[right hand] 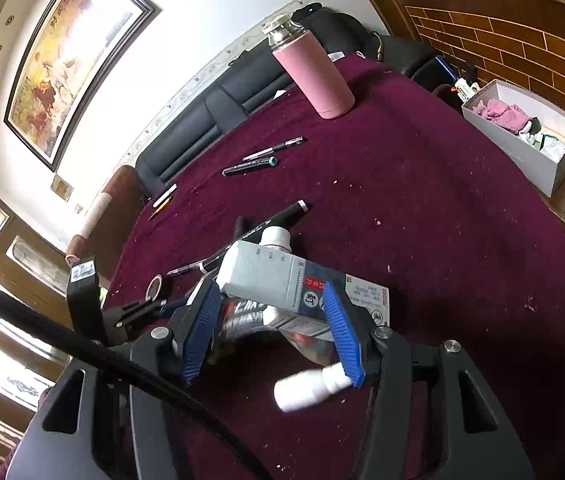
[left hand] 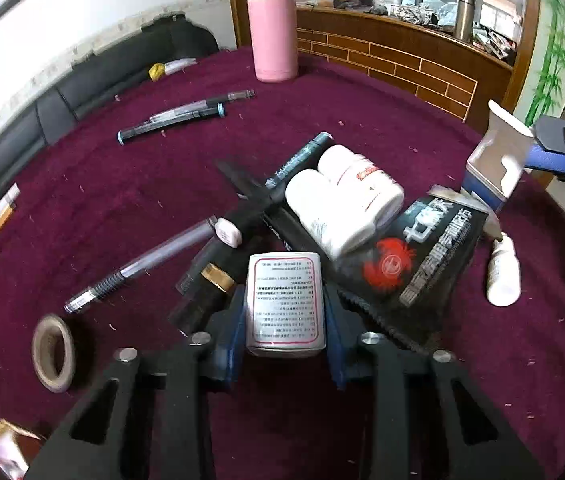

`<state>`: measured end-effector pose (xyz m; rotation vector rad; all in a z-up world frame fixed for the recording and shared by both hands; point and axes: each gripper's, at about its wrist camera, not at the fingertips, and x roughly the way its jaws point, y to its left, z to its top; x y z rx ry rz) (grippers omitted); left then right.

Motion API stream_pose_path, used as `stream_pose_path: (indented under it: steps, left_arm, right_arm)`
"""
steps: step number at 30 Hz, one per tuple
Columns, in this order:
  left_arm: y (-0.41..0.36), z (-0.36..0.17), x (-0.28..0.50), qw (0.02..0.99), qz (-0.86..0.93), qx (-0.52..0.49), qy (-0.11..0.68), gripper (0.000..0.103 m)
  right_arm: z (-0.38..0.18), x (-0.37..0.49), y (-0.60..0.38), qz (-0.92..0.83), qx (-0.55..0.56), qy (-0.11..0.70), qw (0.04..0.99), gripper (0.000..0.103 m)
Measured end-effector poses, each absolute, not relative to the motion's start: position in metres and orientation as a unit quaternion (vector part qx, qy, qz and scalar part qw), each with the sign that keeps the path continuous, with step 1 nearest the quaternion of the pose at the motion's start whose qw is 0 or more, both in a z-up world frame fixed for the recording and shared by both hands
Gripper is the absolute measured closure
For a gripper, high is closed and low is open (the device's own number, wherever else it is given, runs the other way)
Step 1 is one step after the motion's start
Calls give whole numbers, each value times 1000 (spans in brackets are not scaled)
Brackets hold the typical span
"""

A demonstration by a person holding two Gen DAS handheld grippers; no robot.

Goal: Organize objects
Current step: 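Grasp the silver-labelled card box with the left tool while the right tool grasps the white lidded box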

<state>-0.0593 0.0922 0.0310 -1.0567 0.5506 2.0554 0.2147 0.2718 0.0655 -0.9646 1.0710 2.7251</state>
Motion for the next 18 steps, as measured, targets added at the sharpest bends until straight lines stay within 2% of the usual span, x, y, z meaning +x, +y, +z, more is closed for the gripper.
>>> stream_pose_path:
  steps: [5,7,10,14,18]
  left_arm:
    - [75,39,-46,373,809,-419,174,74]
    - [70,42,-41,370,812,-421,165,74]
    - [58,48,-29,361,816,-425,154,74]
    - [48,47,-15,349,817,-434,147,74]
    - [50,37,-6,344,816,-438,155,74]
  right_arm:
    - [69,219,274,893,-310,323,41,48]
    - [73,226,271,903,-306,294,57,48]
    - [79,236,262,917,-309,233,94,40]
    - [76,242,250,924,-322,167,123,39]
    - [69,227,251,917,-340,159,134,39]
